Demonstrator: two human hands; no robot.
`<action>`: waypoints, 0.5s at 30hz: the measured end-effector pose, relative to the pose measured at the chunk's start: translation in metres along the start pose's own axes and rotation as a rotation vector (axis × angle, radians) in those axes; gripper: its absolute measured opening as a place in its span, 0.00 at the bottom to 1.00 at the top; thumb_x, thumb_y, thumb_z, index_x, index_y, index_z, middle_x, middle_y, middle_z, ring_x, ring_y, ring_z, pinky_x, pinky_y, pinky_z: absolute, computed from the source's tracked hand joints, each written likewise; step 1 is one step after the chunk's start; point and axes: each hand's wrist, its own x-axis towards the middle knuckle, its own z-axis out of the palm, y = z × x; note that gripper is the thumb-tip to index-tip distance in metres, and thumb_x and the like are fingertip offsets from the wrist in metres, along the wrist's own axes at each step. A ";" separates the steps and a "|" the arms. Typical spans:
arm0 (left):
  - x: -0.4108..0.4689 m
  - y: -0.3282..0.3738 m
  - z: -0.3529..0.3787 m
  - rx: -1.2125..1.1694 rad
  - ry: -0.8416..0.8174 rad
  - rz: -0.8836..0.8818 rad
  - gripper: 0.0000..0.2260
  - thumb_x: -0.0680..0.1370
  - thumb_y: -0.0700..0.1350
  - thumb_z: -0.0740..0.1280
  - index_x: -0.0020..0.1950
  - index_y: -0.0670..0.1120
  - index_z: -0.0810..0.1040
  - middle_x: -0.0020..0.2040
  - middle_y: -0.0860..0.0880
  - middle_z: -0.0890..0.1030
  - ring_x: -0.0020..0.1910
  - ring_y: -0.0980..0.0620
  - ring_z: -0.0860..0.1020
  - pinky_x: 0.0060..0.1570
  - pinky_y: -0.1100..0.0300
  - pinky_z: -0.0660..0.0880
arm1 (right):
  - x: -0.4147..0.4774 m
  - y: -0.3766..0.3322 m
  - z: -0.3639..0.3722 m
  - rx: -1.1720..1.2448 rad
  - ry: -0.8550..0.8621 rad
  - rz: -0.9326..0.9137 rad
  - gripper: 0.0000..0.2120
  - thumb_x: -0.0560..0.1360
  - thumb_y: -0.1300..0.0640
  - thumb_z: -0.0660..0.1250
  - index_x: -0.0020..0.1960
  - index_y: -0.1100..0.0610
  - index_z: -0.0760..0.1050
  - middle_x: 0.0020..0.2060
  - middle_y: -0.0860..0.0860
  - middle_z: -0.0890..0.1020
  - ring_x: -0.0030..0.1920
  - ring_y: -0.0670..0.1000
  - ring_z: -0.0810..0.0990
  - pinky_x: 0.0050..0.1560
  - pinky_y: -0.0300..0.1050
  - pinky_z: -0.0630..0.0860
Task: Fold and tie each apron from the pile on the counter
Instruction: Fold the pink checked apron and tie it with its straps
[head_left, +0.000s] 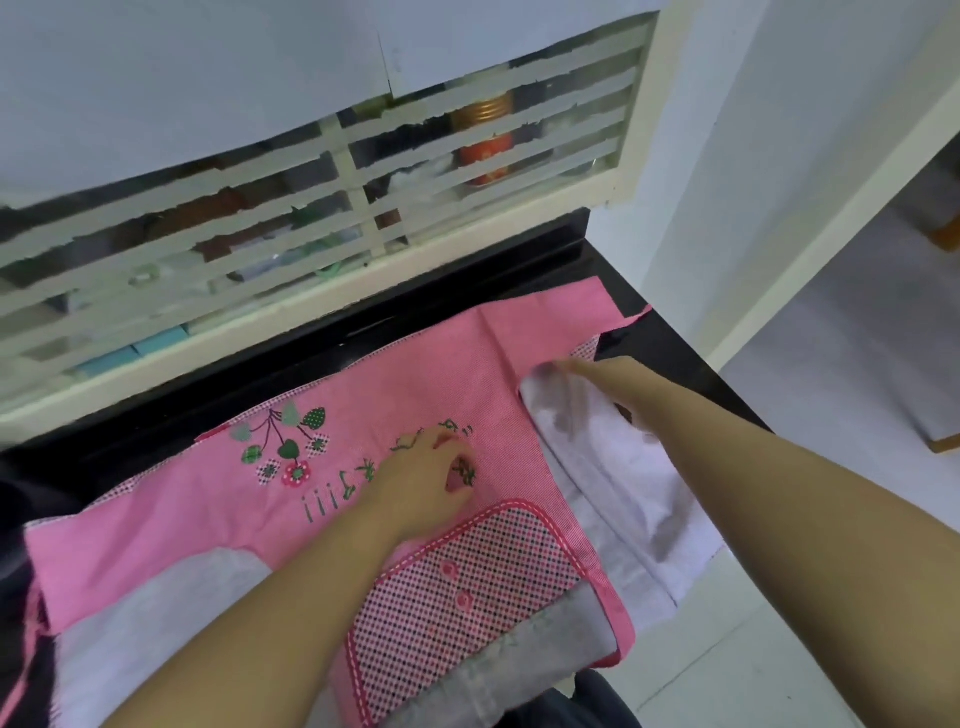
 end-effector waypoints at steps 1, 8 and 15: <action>0.002 -0.003 -0.001 -0.076 -0.002 -0.015 0.20 0.77 0.52 0.65 0.68 0.52 0.70 0.69 0.51 0.67 0.68 0.48 0.66 0.68 0.56 0.64 | -0.003 -0.006 0.005 0.019 -0.027 0.028 0.29 0.73 0.42 0.69 0.67 0.59 0.71 0.65 0.53 0.75 0.65 0.56 0.74 0.56 0.48 0.71; 0.012 -0.004 -0.015 -1.020 0.046 -0.405 0.23 0.80 0.50 0.63 0.74 0.52 0.62 0.66 0.50 0.72 0.56 0.51 0.74 0.57 0.54 0.72 | -0.017 -0.016 0.025 0.316 -0.369 0.117 0.04 0.79 0.59 0.60 0.48 0.57 0.73 0.40 0.52 0.74 0.40 0.48 0.73 0.39 0.38 0.72; 0.037 0.021 -0.046 -1.709 0.013 -0.530 0.28 0.78 0.67 0.52 0.75 0.56 0.61 0.75 0.48 0.63 0.68 0.39 0.68 0.59 0.31 0.65 | -0.044 -0.036 0.023 0.738 -0.520 -0.096 0.18 0.77 0.65 0.56 0.63 0.58 0.76 0.53 0.50 0.82 0.49 0.47 0.81 0.53 0.38 0.78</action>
